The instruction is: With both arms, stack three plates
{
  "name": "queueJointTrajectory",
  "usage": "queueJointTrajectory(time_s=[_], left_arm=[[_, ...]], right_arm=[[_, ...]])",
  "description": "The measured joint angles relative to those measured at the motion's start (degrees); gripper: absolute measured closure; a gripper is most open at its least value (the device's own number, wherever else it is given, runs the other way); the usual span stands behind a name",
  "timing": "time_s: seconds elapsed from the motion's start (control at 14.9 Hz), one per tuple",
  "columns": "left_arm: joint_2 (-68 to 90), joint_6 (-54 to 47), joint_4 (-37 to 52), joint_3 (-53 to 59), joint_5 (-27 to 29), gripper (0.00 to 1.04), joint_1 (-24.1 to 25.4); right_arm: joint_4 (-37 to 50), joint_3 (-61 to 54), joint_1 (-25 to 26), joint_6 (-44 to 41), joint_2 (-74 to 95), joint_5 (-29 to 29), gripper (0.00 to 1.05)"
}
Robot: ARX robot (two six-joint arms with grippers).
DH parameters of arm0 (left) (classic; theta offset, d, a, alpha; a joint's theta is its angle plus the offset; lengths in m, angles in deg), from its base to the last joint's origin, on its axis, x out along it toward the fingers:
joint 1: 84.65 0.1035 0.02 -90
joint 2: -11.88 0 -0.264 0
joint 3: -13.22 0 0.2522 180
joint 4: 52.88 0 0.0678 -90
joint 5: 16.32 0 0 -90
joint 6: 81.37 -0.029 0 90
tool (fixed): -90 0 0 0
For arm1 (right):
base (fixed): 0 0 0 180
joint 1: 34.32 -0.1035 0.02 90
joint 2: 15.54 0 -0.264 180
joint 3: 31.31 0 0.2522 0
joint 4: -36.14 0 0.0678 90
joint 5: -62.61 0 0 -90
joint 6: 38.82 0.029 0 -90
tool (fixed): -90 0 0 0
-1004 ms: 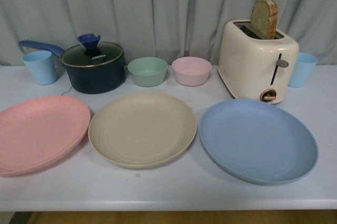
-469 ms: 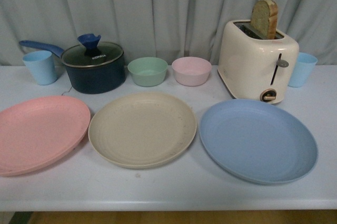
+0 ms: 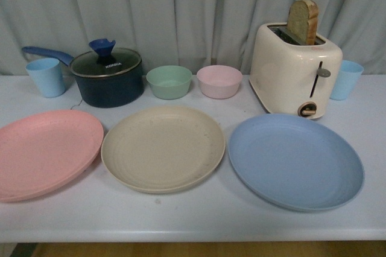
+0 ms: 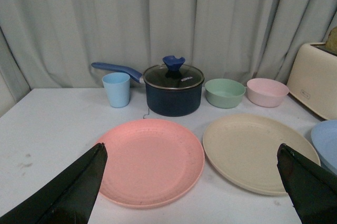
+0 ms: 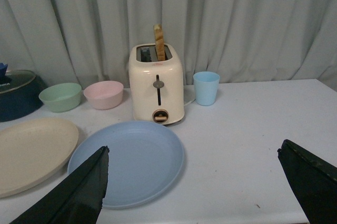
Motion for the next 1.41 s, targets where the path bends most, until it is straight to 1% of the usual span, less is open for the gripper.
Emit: queueJointTrajectory(time_s=[0.07,0.13,0.2,0.27,0.4,0.54,0.67,0.8,0.94,1.27,1.41], left_arm=[[1.1,0.8,-5.2,-1.4,4.4,0.07,-1.3],[8.9,1.0,-11.0,-4.7,11.6,0.07,-1.7],[15.6,0.9,-8.2,-5.6,11.2,0.07,3.2],[23.2,-0.5,-3.2,-6.6,7.7,0.07,6.9],[40.3,-1.9,4.2,-12.0,0.3,0.07,9.4],[57.8,-3.4,7.6,-19.7,-4.3,0.07,12.0],[71.1,-6.4,6.5,-27.3,-7.1,0.07,13.6],[82.2,-9.4,8.1,-34.3,-9.0,0.07,15.1],[93.0,-11.5,7.7,-43.1,-10.8,0.07,17.3],[111.0,-15.1,2.5,-60.4,-15.2,0.07,20.7],[115.5,-17.3,0.9,-64.8,-15.5,0.07,21.7]], right_arm=[[0.0,0.0,0.0,0.0,0.0,0.0,0.06],[0.0,0.0,0.0,-0.1,0.0,0.0,0.06],[0.1,0.0,0.0,0.0,0.0,0.0,0.06],[0.0,0.0,0.0,-0.1,0.0,0.0,0.06],[0.0,0.0,0.0,0.0,0.0,0.0,0.06],[0.0,0.0,0.0,-0.1,0.0,0.0,0.06],[0.0,0.0,0.0,0.0,0.0,0.0,0.06],[0.0,0.0,0.0,-0.1,0.0,0.0,0.06],[0.0,0.0,0.0,0.0,0.0,0.0,0.06],[0.0,0.0,0.0,-0.1,0.0,0.0,0.06],[0.0,0.0,0.0,0.0,0.0,0.0,0.06]])
